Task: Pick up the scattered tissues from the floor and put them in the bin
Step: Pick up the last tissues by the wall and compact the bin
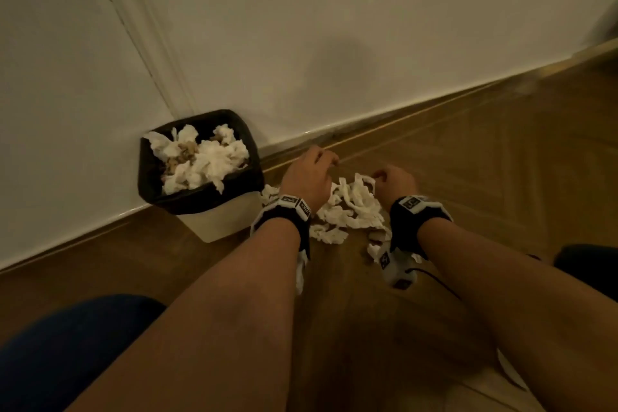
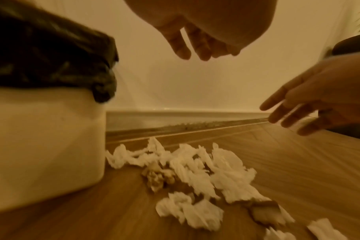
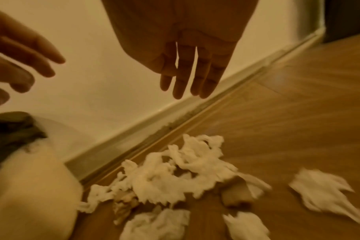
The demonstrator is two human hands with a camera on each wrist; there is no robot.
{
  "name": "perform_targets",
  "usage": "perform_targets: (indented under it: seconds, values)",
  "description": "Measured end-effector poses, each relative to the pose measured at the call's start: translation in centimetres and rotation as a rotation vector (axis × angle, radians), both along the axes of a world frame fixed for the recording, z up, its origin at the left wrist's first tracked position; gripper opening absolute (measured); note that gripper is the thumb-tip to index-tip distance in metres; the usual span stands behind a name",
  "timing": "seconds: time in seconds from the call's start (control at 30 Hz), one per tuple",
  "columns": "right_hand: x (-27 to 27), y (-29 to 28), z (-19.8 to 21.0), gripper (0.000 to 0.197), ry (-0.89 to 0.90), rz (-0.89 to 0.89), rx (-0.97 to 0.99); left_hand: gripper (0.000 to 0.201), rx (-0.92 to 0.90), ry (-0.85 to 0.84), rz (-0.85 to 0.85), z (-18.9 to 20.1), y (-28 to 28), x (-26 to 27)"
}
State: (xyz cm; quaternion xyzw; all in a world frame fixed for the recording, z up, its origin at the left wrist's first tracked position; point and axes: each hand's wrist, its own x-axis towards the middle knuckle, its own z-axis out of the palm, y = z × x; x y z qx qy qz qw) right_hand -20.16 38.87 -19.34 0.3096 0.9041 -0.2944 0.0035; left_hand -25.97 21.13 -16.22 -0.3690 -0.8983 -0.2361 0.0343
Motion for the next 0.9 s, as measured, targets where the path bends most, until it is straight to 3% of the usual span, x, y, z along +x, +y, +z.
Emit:
perform_targets:
  seconds: [0.13,0.2,0.33,0.43,0.67,0.9]
  values:
    - [3.1,1.8,-3.5,0.035,-0.161,-0.136,0.069,0.026,-0.097,-0.232,0.076,-4.0,1.6,0.9]
    - [4.4,2.0,-4.9,0.052,-0.251,-0.212,0.058,0.028,-0.178,-0.350,0.172,-6.0,2.2,1.2]
    - [6.3,1.9,-7.5,0.097,-0.356,-0.307,-0.142,0.062,-0.291,-0.563,0.391,-9.8,3.6,1.9]
    - [6.9,1.4,-9.1,0.116,-0.412,-0.304,-0.232,0.086,-0.335,-0.658,0.539,-11.7,4.9,2.7]
    - [7.4,0.5,-12.0,0.129,-0.434,-0.378,-0.257,0.102,-0.399,-0.841,0.738,-13.7,6.3,2.6]
    - [7.4,0.9,-14.0,0.133,-0.445,-0.357,-0.167,0.095,-0.465,-0.789,0.664,-14.7,5.8,2.4]
